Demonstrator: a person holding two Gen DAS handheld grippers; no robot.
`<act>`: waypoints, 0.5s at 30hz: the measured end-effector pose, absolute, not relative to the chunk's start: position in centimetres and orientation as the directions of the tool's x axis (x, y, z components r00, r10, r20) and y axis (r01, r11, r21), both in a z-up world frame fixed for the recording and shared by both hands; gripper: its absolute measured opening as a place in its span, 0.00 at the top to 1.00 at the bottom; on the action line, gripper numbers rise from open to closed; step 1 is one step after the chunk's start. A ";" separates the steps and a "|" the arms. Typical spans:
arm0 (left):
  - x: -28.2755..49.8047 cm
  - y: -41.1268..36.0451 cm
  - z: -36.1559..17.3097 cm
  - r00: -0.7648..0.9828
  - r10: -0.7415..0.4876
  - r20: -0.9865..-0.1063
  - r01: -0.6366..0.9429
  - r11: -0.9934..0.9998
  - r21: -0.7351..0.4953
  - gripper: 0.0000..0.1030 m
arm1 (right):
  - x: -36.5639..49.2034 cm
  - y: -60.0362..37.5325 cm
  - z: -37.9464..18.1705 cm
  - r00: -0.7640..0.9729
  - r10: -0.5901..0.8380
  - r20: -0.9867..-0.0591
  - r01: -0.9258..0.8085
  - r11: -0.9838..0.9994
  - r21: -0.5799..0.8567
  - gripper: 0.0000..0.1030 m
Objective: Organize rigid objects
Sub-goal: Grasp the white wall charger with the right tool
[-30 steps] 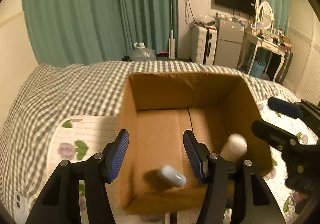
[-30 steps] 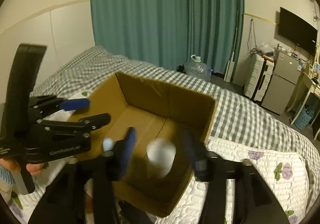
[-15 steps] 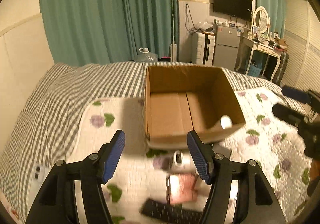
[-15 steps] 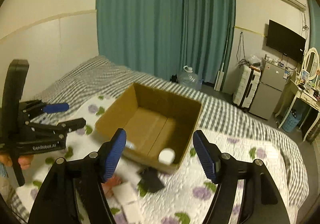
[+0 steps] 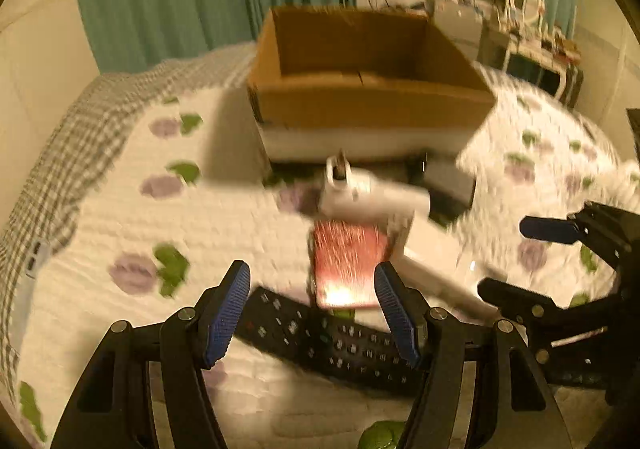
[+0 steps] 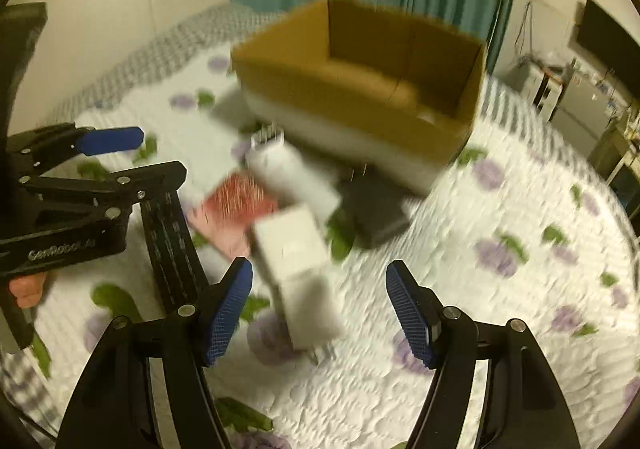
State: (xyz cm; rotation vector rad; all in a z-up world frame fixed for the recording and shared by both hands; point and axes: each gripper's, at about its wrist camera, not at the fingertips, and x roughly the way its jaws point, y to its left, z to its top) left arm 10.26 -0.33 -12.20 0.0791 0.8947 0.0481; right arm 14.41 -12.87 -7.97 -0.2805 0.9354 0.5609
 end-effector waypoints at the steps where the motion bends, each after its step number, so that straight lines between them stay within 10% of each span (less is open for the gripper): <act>1: 10.4 -0.5 -12.7 0.610 0.073 -0.789 -0.001 0.996 0.092 0.35 | 14.5 -13.0 -8.6 0.454 0.325 -0.830 -0.567 0.824 0.013 0.33; 8: 10.7 -1.6 -13.8 0.584 0.078 -0.808 0.032 0.992 0.119 0.35 | 15.5 -12.7 -12.9 0.345 0.320 -0.882 -0.584 0.809 0.065 0.34; 10: 10.7 -1.9 -13.9 0.581 0.084 -0.810 0.038 0.991 0.130 0.35 | 15.7 -13.1 -12.9 0.345 0.327 -0.880 -0.583 0.809 0.072 0.57; 15: 11.2 -3.1 -13.5 0.578 0.072 -0.813 0.061 0.989 0.131 0.35 | 15.4 -15.4 -10.6 0.415 0.350 -0.840 -0.557 0.827 0.070 0.59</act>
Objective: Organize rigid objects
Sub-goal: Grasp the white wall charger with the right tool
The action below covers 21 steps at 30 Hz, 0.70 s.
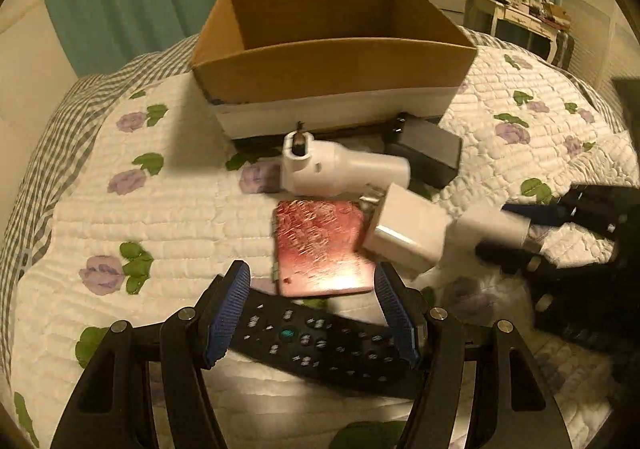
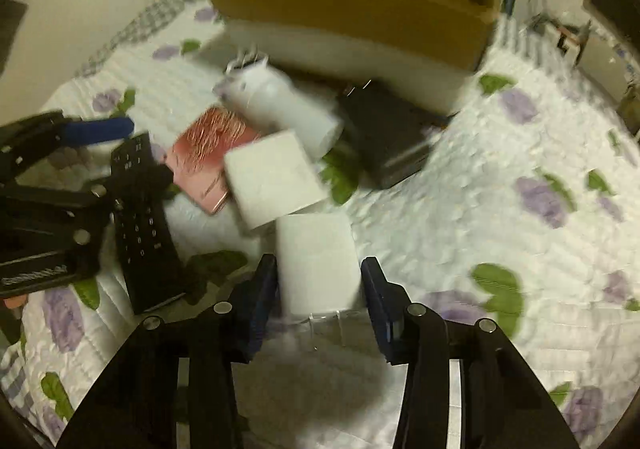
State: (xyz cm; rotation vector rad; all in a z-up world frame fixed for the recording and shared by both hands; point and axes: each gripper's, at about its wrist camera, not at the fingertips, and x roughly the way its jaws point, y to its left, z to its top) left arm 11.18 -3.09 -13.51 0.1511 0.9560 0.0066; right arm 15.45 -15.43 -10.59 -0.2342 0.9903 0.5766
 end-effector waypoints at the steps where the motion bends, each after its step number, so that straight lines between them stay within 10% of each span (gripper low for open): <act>1: 11.4 -3.6 -13.5 0.573 0.061 -0.817 0.071 0.990 0.124 0.35 | 15.6 -16.2 -9.9 0.430 0.356 -0.830 -0.542 0.836 0.078 0.59; 21: 15.7 -9.1 -17.3 0.477 0.028 -0.878 0.174 0.977 0.125 0.43 | 18.3 -20.8 -7.7 0.519 0.320 -0.792 -0.400 0.910 0.106 0.59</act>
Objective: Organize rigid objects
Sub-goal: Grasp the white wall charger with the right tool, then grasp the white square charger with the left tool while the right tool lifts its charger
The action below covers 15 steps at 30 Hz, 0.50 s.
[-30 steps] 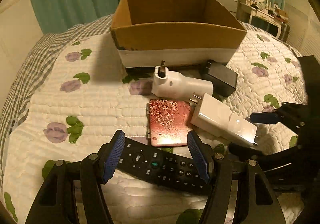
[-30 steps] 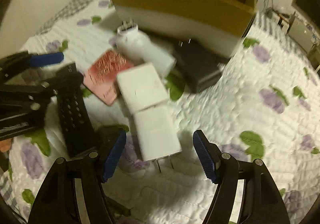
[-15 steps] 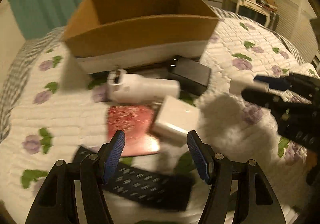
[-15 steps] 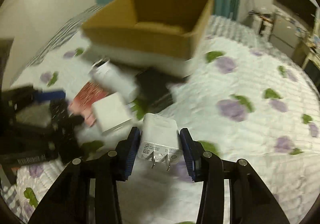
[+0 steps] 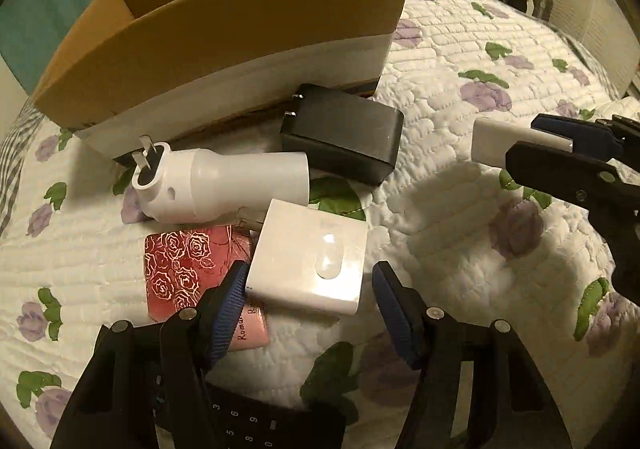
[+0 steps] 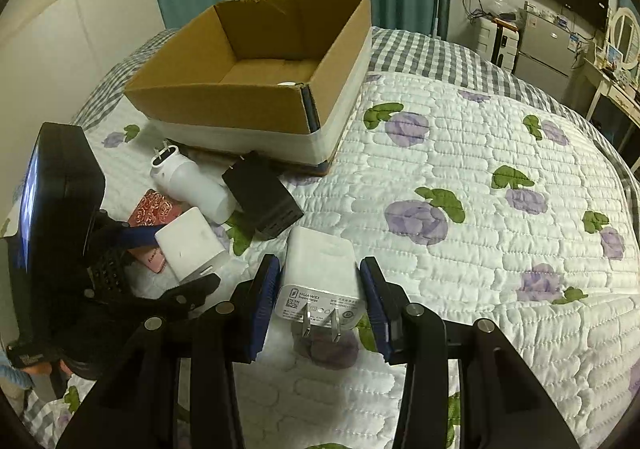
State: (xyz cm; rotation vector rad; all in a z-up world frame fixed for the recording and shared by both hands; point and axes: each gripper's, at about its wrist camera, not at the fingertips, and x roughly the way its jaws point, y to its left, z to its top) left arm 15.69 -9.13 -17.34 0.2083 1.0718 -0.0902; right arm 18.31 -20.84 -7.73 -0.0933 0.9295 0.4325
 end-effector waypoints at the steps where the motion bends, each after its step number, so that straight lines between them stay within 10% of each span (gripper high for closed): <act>1: 15.6 -8.9 -17.2 0.480 0.024 -0.877 0.168 0.979 0.119 0.47 | 18.3 -20.8 -7.7 0.520 0.319 -0.792 -0.401 0.910 0.103 0.59; 15: 12.2 -4.6 -8.9 0.637 -0.099 -0.765 0.097 0.994 -0.048 0.51 | 17.0 -20.2 -4.0 0.595 0.312 -0.741 -0.412 0.910 0.053 0.59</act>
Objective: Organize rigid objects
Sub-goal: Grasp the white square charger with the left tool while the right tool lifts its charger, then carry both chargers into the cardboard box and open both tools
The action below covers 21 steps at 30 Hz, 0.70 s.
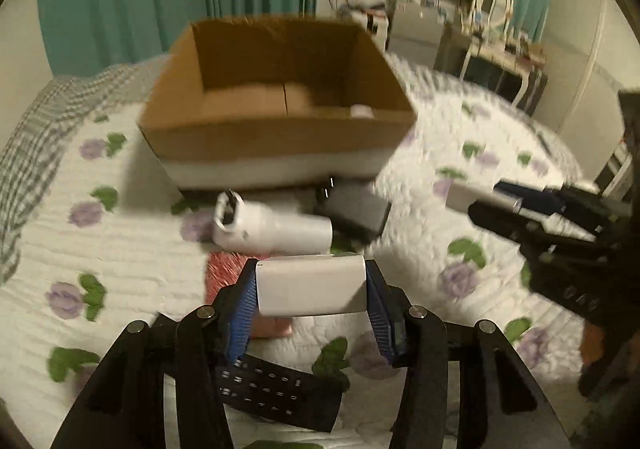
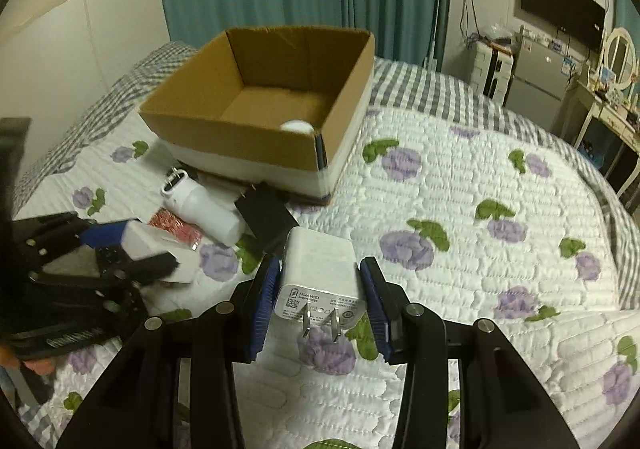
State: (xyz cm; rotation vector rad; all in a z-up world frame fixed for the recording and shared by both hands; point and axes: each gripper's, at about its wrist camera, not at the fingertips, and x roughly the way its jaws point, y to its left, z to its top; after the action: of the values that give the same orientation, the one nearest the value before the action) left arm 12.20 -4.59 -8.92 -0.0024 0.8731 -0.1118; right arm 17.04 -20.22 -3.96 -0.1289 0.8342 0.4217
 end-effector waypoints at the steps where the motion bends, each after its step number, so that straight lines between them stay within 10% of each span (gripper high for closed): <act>1: 12.2 -4.4 -8.2 0.647 -0.101 -0.755 0.096 0.994 -0.050 0.51 | 17.0 -20.1 -3.5 0.599 0.314 -0.736 -0.416 0.908 0.049 0.59; 21: 24.0 -1.8 1.7 0.790 -0.060 -0.611 0.082 0.997 0.008 0.51 | 24.6 -16.4 9.5 0.750 0.366 -0.551 -0.480 0.875 -0.072 0.59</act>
State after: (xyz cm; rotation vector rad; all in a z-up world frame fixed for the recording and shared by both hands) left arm 23.98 -1.80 1.65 0.0347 0.6563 -0.0768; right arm 24.61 -16.37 9.52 -0.2153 0.5542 0.4657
